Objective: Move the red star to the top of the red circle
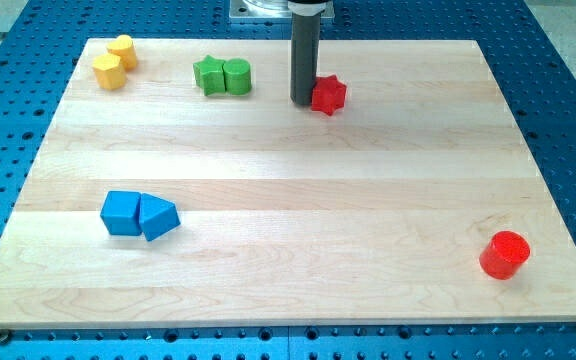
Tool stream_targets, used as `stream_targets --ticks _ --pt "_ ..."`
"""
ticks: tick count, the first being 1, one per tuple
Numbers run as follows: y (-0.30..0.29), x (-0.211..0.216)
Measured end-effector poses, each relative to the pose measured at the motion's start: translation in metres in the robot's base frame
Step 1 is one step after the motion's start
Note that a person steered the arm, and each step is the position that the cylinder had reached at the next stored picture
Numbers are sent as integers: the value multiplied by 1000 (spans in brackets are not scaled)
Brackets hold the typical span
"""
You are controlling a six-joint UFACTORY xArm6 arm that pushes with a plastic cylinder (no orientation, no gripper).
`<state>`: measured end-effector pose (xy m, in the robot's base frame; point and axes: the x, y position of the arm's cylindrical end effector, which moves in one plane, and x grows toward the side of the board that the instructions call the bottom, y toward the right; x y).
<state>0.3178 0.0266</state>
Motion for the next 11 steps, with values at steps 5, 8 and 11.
stream_targets --ticks 5,8,11 --pt "70 21" --pt "118 45" --pt "148 63"
